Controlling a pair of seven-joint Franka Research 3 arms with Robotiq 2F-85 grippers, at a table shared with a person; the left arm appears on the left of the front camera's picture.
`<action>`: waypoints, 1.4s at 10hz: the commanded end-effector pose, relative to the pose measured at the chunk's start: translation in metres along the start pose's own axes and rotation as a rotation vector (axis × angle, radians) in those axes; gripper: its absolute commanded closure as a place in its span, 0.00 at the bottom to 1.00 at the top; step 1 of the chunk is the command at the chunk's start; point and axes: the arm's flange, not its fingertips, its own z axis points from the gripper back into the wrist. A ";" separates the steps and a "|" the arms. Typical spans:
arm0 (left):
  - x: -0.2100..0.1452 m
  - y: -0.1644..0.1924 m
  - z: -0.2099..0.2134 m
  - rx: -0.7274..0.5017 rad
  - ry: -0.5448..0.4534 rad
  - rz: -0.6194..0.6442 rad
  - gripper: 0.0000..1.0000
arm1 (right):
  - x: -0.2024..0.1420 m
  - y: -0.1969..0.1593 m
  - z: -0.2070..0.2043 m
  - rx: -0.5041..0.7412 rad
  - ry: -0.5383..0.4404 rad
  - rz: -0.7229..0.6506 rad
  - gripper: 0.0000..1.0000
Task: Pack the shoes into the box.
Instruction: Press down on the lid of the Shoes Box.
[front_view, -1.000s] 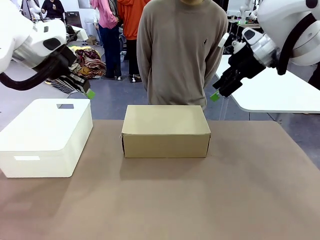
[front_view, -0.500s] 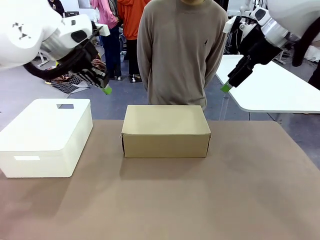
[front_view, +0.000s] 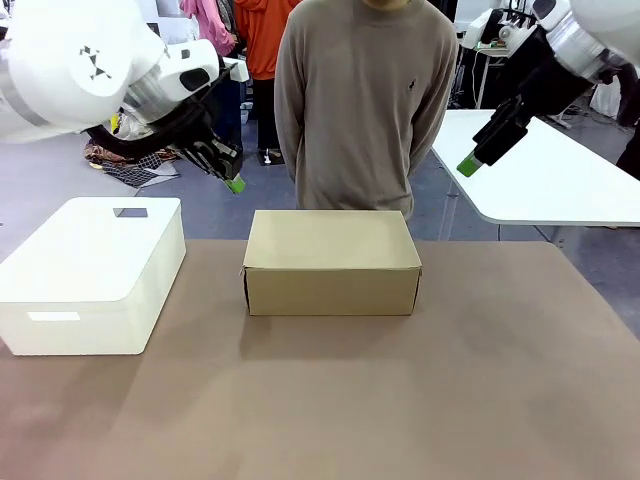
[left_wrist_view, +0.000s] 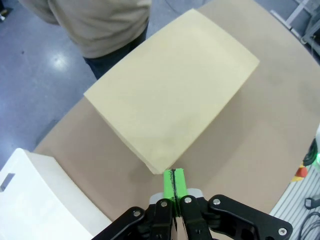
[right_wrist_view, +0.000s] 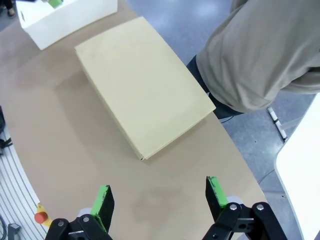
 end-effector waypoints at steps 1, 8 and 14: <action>0.004 -0.002 -0.010 -0.011 -0.033 0.028 1.00 | -0.005 0.009 0.008 -0.033 -0.038 -0.035 0.03; 0.026 -0.011 -0.043 -0.041 -0.038 0.037 1.00 | -0.004 0.006 0.020 -0.028 -0.066 -0.019 0.03; 0.094 -0.016 -0.087 0.036 0.105 -0.035 1.00 | -0.004 0.006 0.020 -0.028 -0.066 -0.019 0.03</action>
